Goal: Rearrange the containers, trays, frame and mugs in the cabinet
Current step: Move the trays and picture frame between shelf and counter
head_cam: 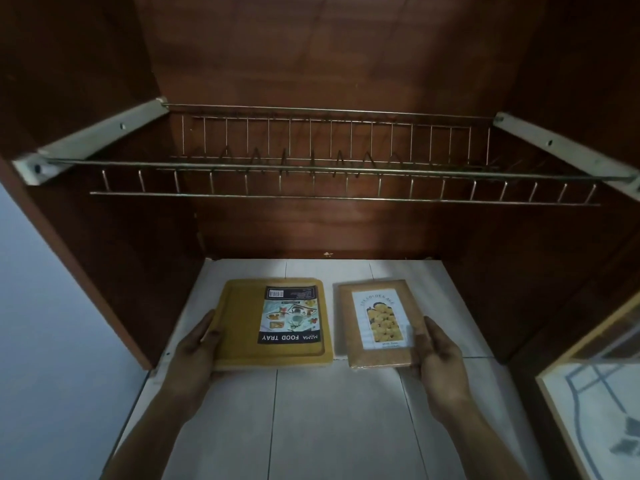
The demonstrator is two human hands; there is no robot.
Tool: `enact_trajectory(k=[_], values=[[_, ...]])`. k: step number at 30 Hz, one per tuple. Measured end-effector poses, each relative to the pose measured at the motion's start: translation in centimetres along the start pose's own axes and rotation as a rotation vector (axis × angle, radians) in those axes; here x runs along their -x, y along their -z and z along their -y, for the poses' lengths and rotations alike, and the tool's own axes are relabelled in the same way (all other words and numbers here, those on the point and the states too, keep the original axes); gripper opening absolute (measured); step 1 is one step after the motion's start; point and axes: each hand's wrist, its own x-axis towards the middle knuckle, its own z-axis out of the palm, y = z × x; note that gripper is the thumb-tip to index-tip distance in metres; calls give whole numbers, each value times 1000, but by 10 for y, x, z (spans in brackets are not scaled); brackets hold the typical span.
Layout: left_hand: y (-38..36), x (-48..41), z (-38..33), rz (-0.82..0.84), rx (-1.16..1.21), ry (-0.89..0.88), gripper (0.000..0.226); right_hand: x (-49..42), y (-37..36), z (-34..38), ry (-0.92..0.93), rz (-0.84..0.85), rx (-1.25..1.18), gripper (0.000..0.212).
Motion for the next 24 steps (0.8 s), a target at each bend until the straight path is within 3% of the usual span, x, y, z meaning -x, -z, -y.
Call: enact_trajectory(k=[7,24], values=[[4,-17,3,21,-51,7,42,-13,-4,-11,1,8,4,29],[10,-36,5,49,-172,-44,41,-24,-12,-11,36,-21,34,19]])
